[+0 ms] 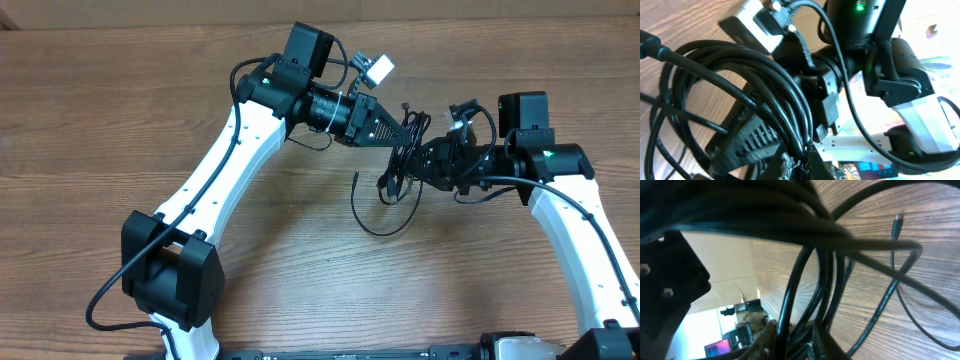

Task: Untangle cables

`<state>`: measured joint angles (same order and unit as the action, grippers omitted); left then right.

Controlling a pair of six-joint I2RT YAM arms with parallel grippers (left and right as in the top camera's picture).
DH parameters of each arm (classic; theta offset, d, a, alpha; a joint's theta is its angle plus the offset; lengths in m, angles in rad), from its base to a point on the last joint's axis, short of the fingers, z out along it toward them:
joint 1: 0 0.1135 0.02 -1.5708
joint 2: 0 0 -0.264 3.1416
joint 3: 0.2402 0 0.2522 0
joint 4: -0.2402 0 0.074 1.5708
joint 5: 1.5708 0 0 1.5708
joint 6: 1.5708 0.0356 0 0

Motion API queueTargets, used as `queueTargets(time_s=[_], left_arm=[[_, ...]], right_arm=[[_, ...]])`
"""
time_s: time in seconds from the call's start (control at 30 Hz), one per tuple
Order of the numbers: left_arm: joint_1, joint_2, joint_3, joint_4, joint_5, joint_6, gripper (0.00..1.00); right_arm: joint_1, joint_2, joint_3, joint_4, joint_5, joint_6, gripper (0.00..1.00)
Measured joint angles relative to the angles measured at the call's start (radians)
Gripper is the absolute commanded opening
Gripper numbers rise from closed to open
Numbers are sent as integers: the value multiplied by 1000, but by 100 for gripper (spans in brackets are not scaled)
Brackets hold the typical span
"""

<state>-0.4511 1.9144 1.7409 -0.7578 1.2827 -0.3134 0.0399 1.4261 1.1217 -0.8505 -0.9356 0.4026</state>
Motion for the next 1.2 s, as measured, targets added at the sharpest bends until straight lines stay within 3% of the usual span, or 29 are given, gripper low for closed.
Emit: queueTargets(time_s=[0.23,0.53,0.8,1.03,1.2], left_arm=[[0,0,0,-25,-40,-13,4],[7,0,0,-145,-525,-105,4],[91,0,0,-241,-807,-233,4],[97,0,0,-336,-835,-249,4],[93,0,0,-344,-846,-241,4]], right_arm=[[0,0,0,0,-2,-3,4],[0,0,0,-57,-2,-47,4],[0,0,0,-73,14,-95,4],[1,1,0,-169,356,59,4],[1,1,0,-246,567,133,17]])
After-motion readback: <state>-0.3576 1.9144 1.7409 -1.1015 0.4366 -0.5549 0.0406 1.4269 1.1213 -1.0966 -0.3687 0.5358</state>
